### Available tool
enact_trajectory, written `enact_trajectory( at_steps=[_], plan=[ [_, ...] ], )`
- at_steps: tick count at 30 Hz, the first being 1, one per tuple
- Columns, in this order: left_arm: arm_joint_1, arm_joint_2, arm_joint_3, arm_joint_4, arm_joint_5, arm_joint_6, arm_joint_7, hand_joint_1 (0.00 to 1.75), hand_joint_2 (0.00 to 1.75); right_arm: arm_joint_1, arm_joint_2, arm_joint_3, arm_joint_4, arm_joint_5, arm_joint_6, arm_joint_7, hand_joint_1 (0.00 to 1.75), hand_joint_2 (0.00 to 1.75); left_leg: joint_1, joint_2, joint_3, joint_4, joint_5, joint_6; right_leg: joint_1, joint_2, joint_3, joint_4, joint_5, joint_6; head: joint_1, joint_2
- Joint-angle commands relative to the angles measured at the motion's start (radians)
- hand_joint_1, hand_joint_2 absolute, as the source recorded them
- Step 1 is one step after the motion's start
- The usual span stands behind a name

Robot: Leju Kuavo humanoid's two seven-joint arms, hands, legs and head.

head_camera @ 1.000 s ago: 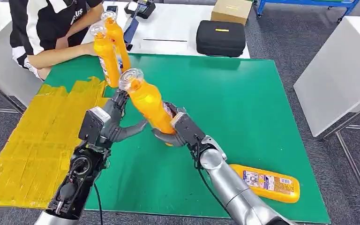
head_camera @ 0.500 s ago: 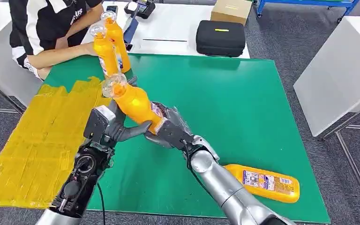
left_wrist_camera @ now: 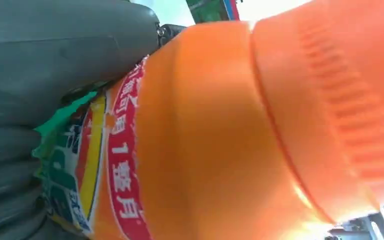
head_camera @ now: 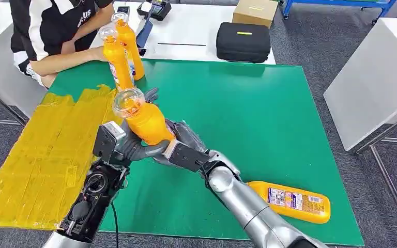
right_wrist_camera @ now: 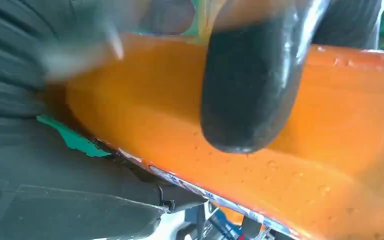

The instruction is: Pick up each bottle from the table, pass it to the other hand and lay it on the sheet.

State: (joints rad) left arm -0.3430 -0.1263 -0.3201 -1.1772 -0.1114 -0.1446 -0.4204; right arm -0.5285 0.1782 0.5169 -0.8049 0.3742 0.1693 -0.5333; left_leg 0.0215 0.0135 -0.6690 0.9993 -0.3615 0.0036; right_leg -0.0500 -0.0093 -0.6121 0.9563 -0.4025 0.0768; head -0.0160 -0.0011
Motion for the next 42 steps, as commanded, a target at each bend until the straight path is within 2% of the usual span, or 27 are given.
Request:
enact_trajectory(
  at_steps=[1, 2, 4, 17, 26, 27, 28, 29, 34, 36, 38, 39, 42],
  plan=[
    [-0.048, -0.001, 0.028, 0.065, 0.032, -0.001, 0.008, 1.75, 1.75, 0.041, -0.038, 0.206, -0.131, 0.011, 0.142, -0.046, 1.75, 1.75, 0.001, 0.000, 0.004, 0.000, -0.003, 0.000, 0.002, 0.001, 0.004, 0.000, -0.002, -0.005, 0.000, 0.000],
    [-0.045, -0.001, 0.027, 0.064, 0.033, 0.000, 0.007, 1.75, 1.75, 0.042, -0.040, 0.209, -0.132, 0.012, 0.141, -0.045, 1.75, 1.75, 0.001, -0.001, 0.008, 0.001, -0.005, 0.000, 0.002, 0.001, 0.007, 0.001, -0.004, -0.007, 0.000, 0.000],
    [-0.034, 0.000, 0.024, 0.054, 0.034, 0.002, 0.006, 1.75, 1.75, 0.050, -0.045, 0.218, -0.135, 0.015, 0.137, -0.047, 1.75, 1.75, 0.001, -0.001, 0.004, 0.000, -0.002, 0.000, 0.001, 0.000, 0.004, 0.000, -0.002, -0.004, 0.000, 0.000],
    [-0.008, 0.006, 0.021, 0.040, 0.037, 0.005, 0.002, 1.75, 1.75, 0.070, -0.054, 0.222, -0.147, 0.014, 0.127, -0.053, 1.75, 1.75, 0.001, 0.000, 0.004, 0.000, -0.002, 0.000, 0.002, 0.000, 0.004, 0.000, -0.002, -0.005, 0.000, 0.000],
    [-0.031, -0.004, 0.046, 0.068, 0.043, 0.010, -0.025, 1.75, 1.75, 0.131, -0.140, 0.131, -0.282, 0.023, 0.053, -0.056, 1.75, 1.75, 0.001, -0.004, 0.004, 0.000, -0.002, 0.000, 0.001, -0.003, 0.005, 0.000, -0.003, -0.005, 0.000, 0.000],
    [-0.033, 0.000, 0.051, 0.064, 0.039, 0.014, -0.029, 1.75, 1.75, 0.141, -0.142, 0.116, -0.304, 0.023, 0.036, -0.058, 0.61, 1.75, 0.001, -0.003, 0.002, 0.000, -0.001, 0.000, 0.001, -0.002, 0.003, 0.000, -0.002, -0.004, 0.000, 0.000],
    [-0.032, 0.006, 0.059, 0.055, 0.028, 0.030, -0.035, 1.75, 1.75, 0.157, -0.145, 0.096, -0.344, 0.022, 0.015, -0.058, 0.00, 1.75, 0.001, -0.003, 0.005, 0.001, -0.003, 0.000, 0.001, -0.002, 0.006, 0.000, -0.003, -0.006, 0.000, 0.000],
    [-0.034, 0.010, 0.065, 0.049, 0.008, 0.051, -0.036, 1.75, 1.75, 0.169, -0.154, 0.086, -0.380, 0.020, 0.007, -0.058, 0.00, 0.00, 0.001, -0.003, 0.003, 0.000, -0.001, 0.000, 0.001, -0.002, 0.003, 0.000, -0.002, -0.005, 0.000, 0.000],
    [-0.079, 0.021, 0.078, 0.006, -0.192, 0.199, -0.022, 1.75, 1.75, 0.247, -0.207, 0.015, -0.590, -0.053, 0.014, -0.067, 0.00, 0.00, 0.001, -0.003, 0.004, 0.002, -0.003, 0.000, 0.001, -0.002, 0.005, 0.002, -0.004, -0.007, 0.000, 0.000],
    [-0.081, 0.020, 0.083, -0.001, -0.196, 0.194, -0.013, 1.75, 1.75, 0.252, -0.211, 0.010, -0.604, -0.056, 0.021, -0.061, 0.00, 0.00, 0.000, -0.002, 0.001, 0.001, -0.001, 0.000, 0.001, -0.001, 0.001, 0.001, -0.001, -0.004, 0.001, 0.000],
    [-0.081, 0.025, 0.088, -0.017, -0.255, 0.240, -0.008, 1.75, 1.75, 0.259, -0.217, -0.001, -0.623, -0.050, 0.000, -0.067, 0.00, 0.00, 0.000, 0.000, 0.007, 0.002, -0.005, 0.000, 0.001, 0.002, 0.006, 0.003, -0.004, -0.008, 0.001, 0.000],
    [-0.083, 0.030, 0.097, -0.029, -0.286, 0.267, 0.002, 1.75, 1.75, 0.265, -0.226, -0.007, -0.636, -0.045, -0.016, -0.069, 0.00, 0.00, 0.001, 0.001, 0.005, 0.001, -0.004, -0.001, 0.001, 0.001, 0.003, 0.001, -0.002, -0.007, -0.001, 0.000],
    [-0.109, 0.069, 0.075, -0.037, -0.677, 0.514, 0.100, 1.75, 1.75, 0.297, -0.239, -0.049, -0.698, -0.055, -0.051, -0.068, 0.00, 0.00, 0.001, -0.003, 0.005, 0.002, -0.003, 0.000, 0.001, -0.003, 0.006, 0.002, -0.004, -0.008, -0.002, 0.000]
  ],
)
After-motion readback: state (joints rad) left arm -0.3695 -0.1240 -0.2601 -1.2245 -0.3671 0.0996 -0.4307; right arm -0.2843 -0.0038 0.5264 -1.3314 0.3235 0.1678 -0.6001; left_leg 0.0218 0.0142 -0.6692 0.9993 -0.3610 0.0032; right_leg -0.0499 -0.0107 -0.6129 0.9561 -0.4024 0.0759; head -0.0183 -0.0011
